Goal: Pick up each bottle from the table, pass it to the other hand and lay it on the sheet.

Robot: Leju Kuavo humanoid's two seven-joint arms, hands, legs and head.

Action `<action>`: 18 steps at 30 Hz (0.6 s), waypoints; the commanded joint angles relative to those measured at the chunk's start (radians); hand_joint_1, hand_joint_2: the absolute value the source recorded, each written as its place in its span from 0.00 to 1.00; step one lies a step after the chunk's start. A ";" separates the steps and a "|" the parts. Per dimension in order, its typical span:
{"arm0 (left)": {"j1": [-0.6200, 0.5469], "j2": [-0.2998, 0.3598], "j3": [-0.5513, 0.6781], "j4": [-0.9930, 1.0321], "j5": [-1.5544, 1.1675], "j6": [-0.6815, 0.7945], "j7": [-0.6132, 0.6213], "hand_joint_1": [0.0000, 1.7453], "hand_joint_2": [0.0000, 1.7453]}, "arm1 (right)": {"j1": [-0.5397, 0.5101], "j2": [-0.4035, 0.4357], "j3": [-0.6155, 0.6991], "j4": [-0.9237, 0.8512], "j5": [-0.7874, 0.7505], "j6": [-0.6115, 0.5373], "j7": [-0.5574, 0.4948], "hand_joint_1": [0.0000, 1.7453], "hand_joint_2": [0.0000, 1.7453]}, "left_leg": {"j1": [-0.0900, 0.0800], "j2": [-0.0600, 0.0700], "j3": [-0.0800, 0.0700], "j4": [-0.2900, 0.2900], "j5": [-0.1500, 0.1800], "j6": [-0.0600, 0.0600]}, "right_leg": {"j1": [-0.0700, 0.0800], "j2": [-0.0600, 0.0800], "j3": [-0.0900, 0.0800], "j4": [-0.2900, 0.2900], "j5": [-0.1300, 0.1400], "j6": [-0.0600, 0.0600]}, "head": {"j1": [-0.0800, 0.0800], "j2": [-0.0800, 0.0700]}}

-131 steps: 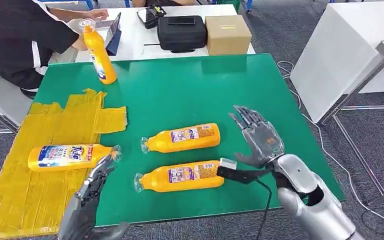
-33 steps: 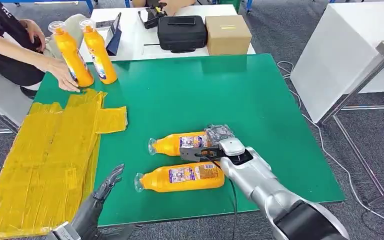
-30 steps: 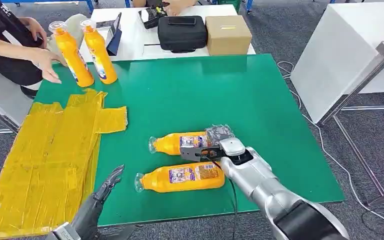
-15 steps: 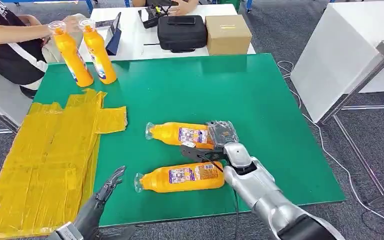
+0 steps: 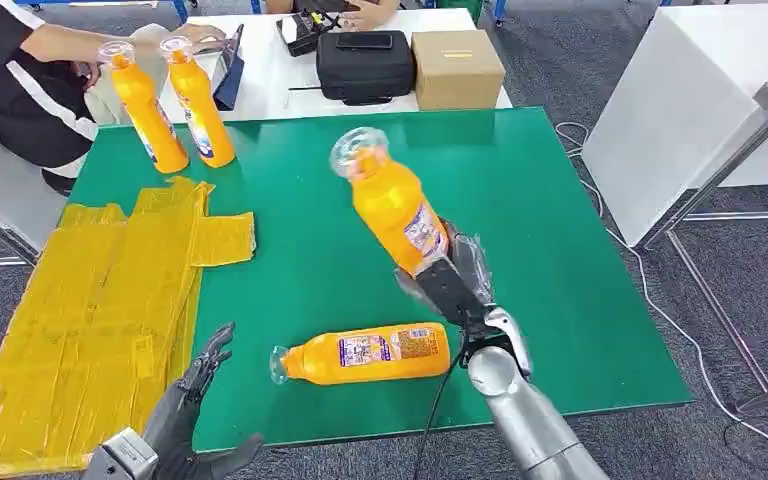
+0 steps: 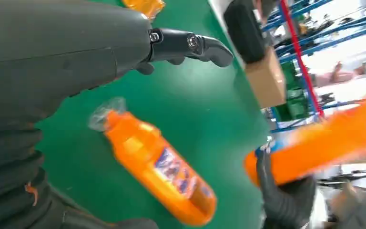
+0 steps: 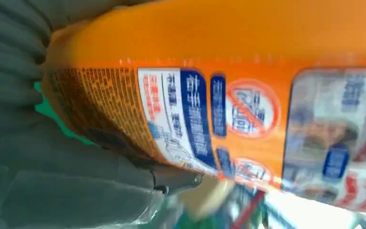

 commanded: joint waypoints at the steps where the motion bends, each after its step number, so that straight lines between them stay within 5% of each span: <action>1: -0.236 -0.007 -0.106 0.104 0.368 0.031 0.083 0.00 1.00 | 0.084 -0.062 0.158 -0.154 -0.243 0.085 -0.086 1.00 1.00 | 0.001 -0.006 0.000 0.000 0.001 -0.002 | 0.000 -0.003 0.002 -0.001 0.000 -0.001 | 0.000 0.000; 18: -0.448 -0.087 -0.256 0.128 0.410 0.027 0.163 0.00 1.00 | -0.005 -0.123 0.432 -0.018 -0.260 -0.060 -0.062 1.00 1.00 | 0.001 -0.004 0.002 0.000 0.000 -0.003 | 0.001 0.001 0.004 -0.001 0.000 -0.001 | 0.000 0.000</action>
